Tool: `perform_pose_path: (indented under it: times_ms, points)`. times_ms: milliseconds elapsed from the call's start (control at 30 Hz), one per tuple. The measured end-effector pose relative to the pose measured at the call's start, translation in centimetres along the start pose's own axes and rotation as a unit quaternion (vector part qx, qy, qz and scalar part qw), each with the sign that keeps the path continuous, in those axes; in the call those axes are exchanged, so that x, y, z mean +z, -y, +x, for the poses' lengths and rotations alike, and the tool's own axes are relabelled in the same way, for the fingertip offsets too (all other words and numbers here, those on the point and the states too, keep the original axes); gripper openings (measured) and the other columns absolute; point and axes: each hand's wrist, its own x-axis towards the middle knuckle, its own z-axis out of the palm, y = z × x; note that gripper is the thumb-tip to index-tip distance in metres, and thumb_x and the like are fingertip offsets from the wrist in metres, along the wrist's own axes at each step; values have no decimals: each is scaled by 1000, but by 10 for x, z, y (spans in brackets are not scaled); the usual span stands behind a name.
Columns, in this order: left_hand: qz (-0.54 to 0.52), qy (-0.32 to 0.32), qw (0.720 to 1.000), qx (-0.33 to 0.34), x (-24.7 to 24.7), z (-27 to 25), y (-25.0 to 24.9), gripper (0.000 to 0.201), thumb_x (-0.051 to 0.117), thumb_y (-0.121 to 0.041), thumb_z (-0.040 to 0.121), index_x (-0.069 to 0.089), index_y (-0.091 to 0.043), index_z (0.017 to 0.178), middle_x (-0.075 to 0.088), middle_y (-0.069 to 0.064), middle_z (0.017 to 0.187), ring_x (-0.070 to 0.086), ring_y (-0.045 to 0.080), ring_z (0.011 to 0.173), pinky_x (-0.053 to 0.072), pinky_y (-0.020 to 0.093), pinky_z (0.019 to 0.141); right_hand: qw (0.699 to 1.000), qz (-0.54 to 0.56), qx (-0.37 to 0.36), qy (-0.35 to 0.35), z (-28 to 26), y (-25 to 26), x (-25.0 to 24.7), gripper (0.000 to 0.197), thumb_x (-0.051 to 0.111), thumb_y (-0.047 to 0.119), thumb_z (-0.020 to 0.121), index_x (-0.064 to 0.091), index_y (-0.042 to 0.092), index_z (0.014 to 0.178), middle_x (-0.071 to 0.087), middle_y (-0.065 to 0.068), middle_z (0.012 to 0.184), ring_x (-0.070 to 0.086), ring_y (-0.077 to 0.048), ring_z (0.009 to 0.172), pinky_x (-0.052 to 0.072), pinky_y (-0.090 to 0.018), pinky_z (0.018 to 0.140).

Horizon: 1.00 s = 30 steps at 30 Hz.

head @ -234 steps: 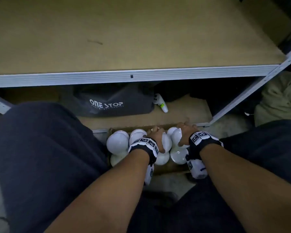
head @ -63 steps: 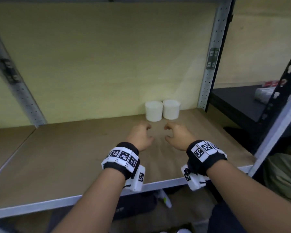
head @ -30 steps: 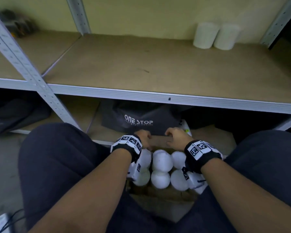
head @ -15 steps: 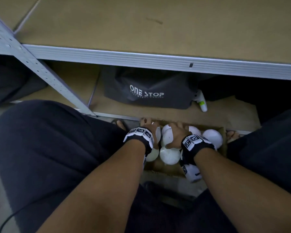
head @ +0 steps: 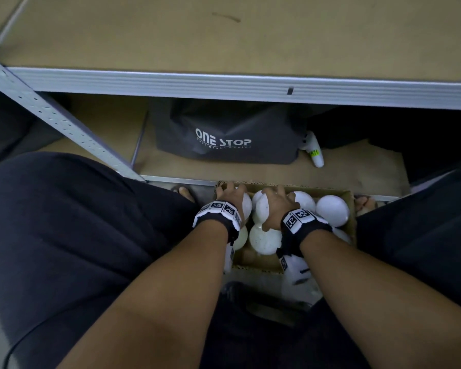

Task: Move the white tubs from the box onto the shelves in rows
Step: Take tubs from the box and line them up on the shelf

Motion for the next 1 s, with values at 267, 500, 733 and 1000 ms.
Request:
perform_pose_path:
  times_ms: [267, 500, 733, 1000]
  points:
    - [-54, -58, 996, 34, -46, -23, -27, 93, 81, -15, 55, 34, -29, 134, 36, 1, 133, 33, 32, 127, 48, 45, 88, 999, 31, 17, -39, -24, -1, -54, 90, 83, 27, 53, 33, 27, 128, 33, -5, 136, 43, -34, 123, 49, -44, 91]
    - [-7, -65, 993, 94, -107, -60, -50, 88, 84, -30, 56, 38, -29, 132, 40, 4, 128, 36, 33, 122, 46, 41, 88, 997, 1, 6, -81, -77, -10, -119, 93, 82, 27, 61, 30, 27, 139, 27, -6, 140, 27, -38, 132, 46, -48, 97]
    - [24, -105, 978, 179, -166, -123, -73, 90, 82, -31, 58, 36, -36, 134, 41, -4, 123, 35, 24, 118, 50, 42, 82, 994, -20, -39, -97, -153, -12, -182, 81, 81, 27, 61, 38, 33, 129, 30, 2, 119, 40, -31, 112, 50, -43, 77]
    - [-13, -237, 941, 240, -210, -170, -78, 88, 79, -36, 58, 37, -37, 136, 39, -11, 131, 40, 21, 119, 43, 35, 90, 956, 87, -125, -250, -204, -25, -224, 94, 84, 26, 56, 33, 37, 135, 34, 9, 130, 42, -22, 120, 49, -38, 91]
